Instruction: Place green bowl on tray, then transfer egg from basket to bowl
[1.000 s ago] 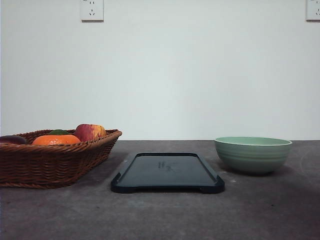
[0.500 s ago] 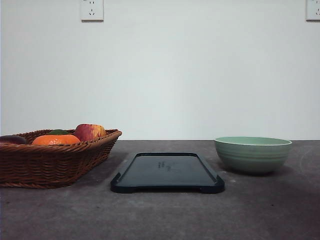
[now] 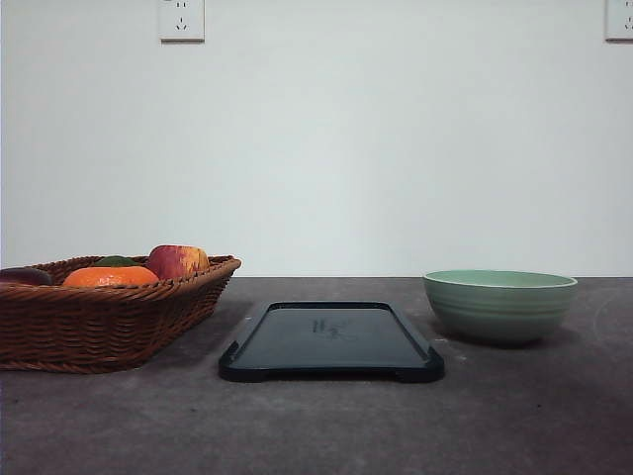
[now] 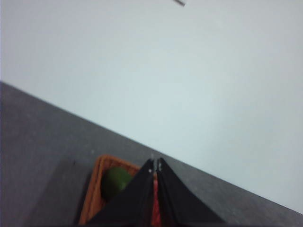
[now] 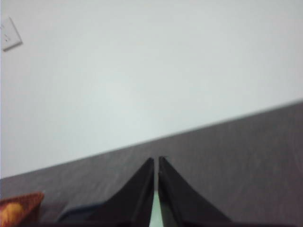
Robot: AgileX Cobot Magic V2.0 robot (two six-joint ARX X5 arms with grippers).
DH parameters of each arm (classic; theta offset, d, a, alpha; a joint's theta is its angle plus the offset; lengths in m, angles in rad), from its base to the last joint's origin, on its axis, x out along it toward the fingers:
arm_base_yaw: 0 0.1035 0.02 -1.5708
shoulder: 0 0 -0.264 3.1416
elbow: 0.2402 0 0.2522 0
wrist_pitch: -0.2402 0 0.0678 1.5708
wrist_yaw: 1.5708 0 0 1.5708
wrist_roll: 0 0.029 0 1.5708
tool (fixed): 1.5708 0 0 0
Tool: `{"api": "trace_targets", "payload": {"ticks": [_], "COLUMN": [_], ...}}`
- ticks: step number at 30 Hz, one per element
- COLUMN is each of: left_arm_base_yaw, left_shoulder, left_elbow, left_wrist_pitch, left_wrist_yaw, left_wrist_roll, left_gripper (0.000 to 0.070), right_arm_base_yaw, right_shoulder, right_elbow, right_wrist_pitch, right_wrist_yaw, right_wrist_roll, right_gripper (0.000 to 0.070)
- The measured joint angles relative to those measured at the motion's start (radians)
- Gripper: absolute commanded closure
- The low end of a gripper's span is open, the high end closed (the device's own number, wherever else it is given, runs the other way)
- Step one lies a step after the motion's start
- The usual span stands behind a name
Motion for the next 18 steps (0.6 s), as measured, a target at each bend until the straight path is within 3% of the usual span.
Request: {"api": "trace_targets", "payload": {"ticks": [10,18], "left_arm_base_yaw": [0.0,-0.008], "left_shoulder": [0.131,0.355], "left_elbow": [0.178,0.394], "left_wrist_pitch": [-0.012,-0.196], "left_wrist_yaw": [0.0,0.038], "left_wrist_roll": [0.071,0.149], "left_gripper": [0.07,0.07], "right_arm_base_yaw": [0.0,0.0], "right_shoulder": [0.169,0.358], "right_elbow": [0.191,0.317], "right_wrist_pitch": [-0.121,-0.174], "right_wrist_yaw": [-0.041,-0.126], "right_wrist_roll": [-0.13,-0.174], "right_gripper": [0.0693,0.0693]}}
